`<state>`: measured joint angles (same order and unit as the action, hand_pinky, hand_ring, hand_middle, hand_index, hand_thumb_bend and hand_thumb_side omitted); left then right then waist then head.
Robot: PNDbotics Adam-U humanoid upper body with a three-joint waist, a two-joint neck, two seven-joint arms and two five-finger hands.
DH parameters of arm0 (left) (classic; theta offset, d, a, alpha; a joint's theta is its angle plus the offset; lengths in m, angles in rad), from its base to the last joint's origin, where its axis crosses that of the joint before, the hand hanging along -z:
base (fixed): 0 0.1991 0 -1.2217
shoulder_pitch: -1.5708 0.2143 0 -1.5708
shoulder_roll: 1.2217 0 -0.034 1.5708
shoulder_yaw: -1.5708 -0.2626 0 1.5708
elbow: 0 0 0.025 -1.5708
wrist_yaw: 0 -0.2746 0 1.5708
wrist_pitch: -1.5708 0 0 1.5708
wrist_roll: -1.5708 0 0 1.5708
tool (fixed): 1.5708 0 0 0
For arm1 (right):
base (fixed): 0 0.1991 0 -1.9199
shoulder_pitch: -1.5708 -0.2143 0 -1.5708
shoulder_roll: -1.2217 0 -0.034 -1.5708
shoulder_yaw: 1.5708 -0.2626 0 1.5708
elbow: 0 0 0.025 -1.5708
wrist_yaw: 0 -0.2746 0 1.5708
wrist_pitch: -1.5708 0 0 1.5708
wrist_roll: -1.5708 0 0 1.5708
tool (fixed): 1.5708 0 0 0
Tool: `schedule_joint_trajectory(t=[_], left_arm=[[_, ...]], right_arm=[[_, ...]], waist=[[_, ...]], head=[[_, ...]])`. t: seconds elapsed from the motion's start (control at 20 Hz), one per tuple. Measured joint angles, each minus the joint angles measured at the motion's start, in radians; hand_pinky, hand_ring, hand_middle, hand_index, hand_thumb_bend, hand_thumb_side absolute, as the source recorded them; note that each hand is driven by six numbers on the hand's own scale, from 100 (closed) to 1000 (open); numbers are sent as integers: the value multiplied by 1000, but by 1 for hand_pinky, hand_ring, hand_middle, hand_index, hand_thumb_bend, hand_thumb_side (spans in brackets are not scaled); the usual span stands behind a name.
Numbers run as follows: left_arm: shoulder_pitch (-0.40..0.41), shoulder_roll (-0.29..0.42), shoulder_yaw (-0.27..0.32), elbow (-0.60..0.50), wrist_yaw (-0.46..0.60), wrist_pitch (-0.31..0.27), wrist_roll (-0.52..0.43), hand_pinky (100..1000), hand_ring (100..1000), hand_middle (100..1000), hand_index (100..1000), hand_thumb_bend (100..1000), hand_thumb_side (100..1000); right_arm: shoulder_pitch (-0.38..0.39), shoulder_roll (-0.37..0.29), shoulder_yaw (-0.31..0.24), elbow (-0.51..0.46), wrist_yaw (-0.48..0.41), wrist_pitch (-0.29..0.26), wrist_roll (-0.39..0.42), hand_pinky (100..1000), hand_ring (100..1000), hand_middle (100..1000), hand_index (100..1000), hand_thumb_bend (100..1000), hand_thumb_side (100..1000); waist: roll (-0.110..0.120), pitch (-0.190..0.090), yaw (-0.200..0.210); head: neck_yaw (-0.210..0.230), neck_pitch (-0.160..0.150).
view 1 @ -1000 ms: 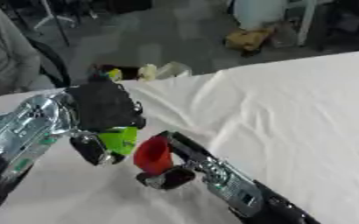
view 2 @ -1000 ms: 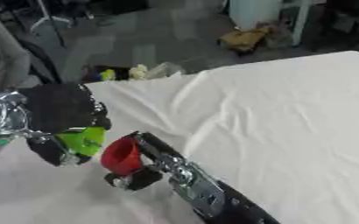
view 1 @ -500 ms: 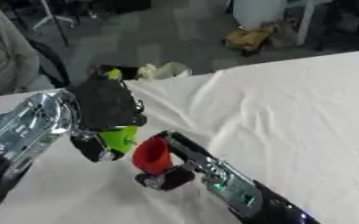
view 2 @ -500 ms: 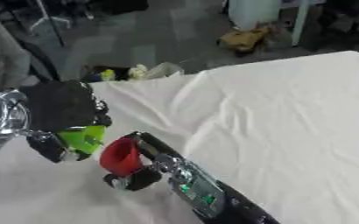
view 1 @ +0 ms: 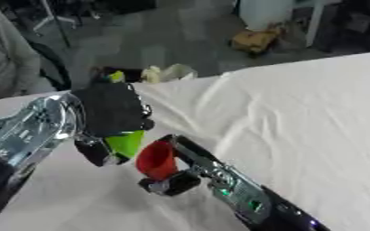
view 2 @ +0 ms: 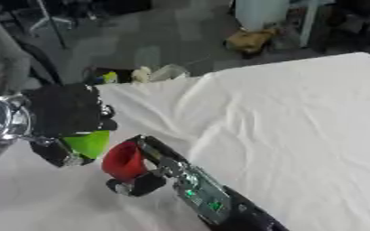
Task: Pour the contents of one cup into another cup.
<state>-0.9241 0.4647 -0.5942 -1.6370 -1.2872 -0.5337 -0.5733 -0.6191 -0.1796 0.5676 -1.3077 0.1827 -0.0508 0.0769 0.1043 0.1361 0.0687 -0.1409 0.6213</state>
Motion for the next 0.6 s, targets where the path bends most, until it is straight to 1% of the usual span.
schedule_joint_trajectory(t=[0.4, 0.6], left_arm=[[1, 0, 0, 0, -3, -3, 3, 520, 100, 250, 737, 100, 456], [15, -3, 15, 8, 17, -7, 7, 515, 100, 277, 742, 100, 458]], right_arm=[[0, 0, 0, -2, -1, 0, -1, 435, 187, 100, 261, 100, 100], [0, 0, 0, -2, -1, 2, -3, 435, 188, 101, 262, 100, 100]], waist=[[1, 0, 0], [-2, 0, 0]], head=[[1, 0], [1, 0]])
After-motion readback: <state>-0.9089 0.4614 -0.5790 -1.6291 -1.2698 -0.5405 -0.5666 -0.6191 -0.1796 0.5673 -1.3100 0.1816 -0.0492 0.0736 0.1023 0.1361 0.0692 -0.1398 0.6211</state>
